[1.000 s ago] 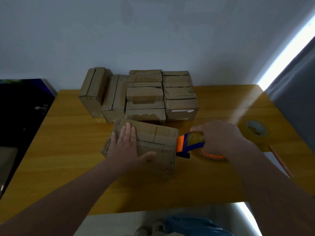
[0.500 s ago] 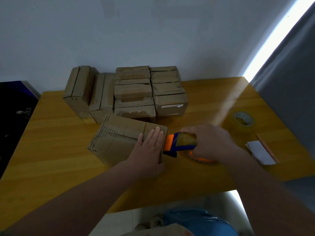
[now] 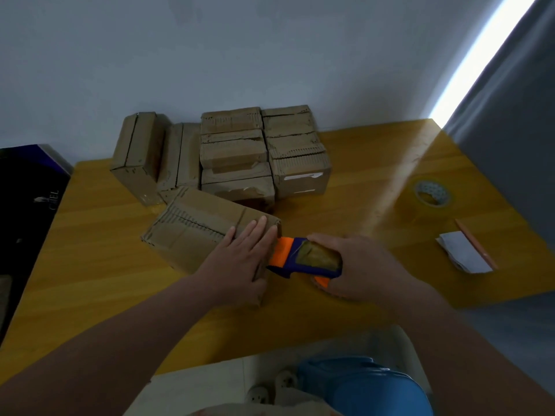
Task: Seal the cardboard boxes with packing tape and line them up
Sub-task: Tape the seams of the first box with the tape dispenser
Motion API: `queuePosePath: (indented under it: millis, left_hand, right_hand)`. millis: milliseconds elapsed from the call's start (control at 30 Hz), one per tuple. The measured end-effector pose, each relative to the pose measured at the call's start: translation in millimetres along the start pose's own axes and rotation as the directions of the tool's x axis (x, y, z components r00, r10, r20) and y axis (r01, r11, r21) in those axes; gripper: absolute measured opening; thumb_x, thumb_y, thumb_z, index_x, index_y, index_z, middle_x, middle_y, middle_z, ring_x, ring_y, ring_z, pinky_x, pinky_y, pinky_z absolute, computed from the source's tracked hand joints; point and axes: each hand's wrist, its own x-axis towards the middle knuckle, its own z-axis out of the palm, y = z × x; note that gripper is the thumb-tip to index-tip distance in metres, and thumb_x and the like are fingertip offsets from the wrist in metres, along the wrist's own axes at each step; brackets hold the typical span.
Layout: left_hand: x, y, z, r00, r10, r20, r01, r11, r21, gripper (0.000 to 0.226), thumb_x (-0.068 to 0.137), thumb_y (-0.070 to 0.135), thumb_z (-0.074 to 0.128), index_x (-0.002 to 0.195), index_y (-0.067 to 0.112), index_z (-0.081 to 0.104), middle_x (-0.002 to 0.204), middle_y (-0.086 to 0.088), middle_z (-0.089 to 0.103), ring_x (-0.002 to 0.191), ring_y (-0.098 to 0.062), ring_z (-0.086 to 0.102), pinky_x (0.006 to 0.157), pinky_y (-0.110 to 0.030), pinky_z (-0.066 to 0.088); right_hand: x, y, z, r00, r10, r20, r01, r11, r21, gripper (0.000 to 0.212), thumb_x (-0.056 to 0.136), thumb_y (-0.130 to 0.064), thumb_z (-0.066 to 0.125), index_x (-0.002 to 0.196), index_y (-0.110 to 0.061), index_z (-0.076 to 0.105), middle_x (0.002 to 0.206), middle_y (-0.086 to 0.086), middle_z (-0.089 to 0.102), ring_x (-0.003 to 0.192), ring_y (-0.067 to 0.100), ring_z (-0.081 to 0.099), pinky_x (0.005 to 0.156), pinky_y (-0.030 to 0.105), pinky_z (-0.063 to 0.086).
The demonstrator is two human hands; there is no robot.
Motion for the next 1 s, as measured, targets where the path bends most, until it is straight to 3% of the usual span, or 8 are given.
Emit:
queuePosePath:
  millis: [133, 300, 433, 567, 800, 1000]
  left_hand:
    - [1.1, -0.6, 1.5, 1.000, 0.006, -0.001, -0.006, 1.000, 0.005, 0.090, 0.067, 0.059, 0.010, 0.139, 0.027, -0.034, 0.148, 0.002, -0.036, 0.139, -0.012, -0.029, 0.112, -0.036, -0.019]
    - [0.2, 0.5, 1.4, 1.000, -0.002, 0.004, 0.002, 1.000, 0.002, 0.088, 0.081, 0.051, 0.027, 0.138, 0.026, -0.034, 0.148, 0.001, -0.036, 0.139, -0.013, -0.029, 0.113, -0.036, -0.018]
    - [0.8, 0.3, 2.1, 1.000, -0.004, 0.004, 0.004, 1.000, 0.004, 0.089, 0.082, 0.051, 0.029, 0.138, 0.026, -0.035, 0.148, 0.002, -0.036, 0.139, -0.013, -0.029, 0.112, -0.036, -0.018]
    - [1.2, 0.4, 2.9, 1.000, -0.013, 0.013, 0.013, 1.000, 0.011, 0.088, 0.076, 0.058, 0.019, 0.136, 0.029, -0.038, 0.148, 0.002, -0.038, 0.138, -0.013, -0.030, 0.112, -0.036, -0.018]
    - [0.4, 1.9, 0.7, 0.999, -0.034, 0.020, 0.034, 0.999, 0.008, 0.088, 0.080, 0.052, 0.027, 0.138, 0.029, -0.036, 0.147, 0.002, -0.039, 0.137, -0.012, -0.031, 0.114, -0.037, -0.017]
    - [0.3, 3.6, 1.8, 1.000, -0.023, 0.014, 0.023, 1.000, 0.007, 0.089, 0.067, 0.060, 0.008, 0.138, 0.030, -0.036, 0.148, 0.003, -0.038, 0.138, -0.011, -0.030, 0.115, -0.041, -0.016]
  right_hand:
    - [-10.1, 18.4, -12.0, 0.999, 0.011, 0.033, -0.013, 0.997, 0.075, 0.077, 0.077, -0.045, 0.070, 0.140, -0.053, 0.027, 0.108, -0.008, 0.048, 0.087, 0.008, 0.051, 0.073, 0.030, 0.052]
    - [-20.2, 37.1, -28.5, 0.999, -0.033, 0.004, 0.032, 0.975, 0.219, 0.081, 0.072, -0.026, 0.075, 0.138, -0.051, 0.036, 0.108, -0.010, 0.059, 0.085, 0.010, 0.060, 0.073, 0.031, 0.058]
    - [-25.0, 41.2, -31.6, 0.996, -0.087, 0.012, 0.082, 0.971, 0.223, 0.085, 0.070, -0.027, 0.076, 0.137, -0.056, 0.031, 0.110, -0.010, 0.060, 0.087, 0.010, 0.063, 0.071, 0.032, 0.059]
    - [-25.2, 41.2, -35.5, 0.993, -0.108, 0.041, 0.097, 0.974, 0.206, 0.088, 0.070, -0.028, 0.077, 0.137, -0.058, 0.028, 0.107, -0.009, 0.060, 0.084, 0.012, 0.063, 0.069, 0.033, 0.059]
    - [-30.1, 34.4, -46.2, 0.992, -0.126, 0.023, 0.120, 0.979, 0.162, 0.084, 0.067, -0.036, 0.075, 0.135, -0.058, 0.032, 0.103, -0.013, 0.060, 0.081, 0.008, 0.063, 0.067, 0.031, 0.058]
    - [-41.3, 31.4, -59.1, 0.994, -0.105, 0.042, 0.098, 0.985, 0.144, 0.077, 0.069, -0.038, 0.077, 0.133, -0.056, 0.038, 0.090, -0.019, 0.057, 0.076, -0.008, 0.056, 0.057, 0.017, 0.047]
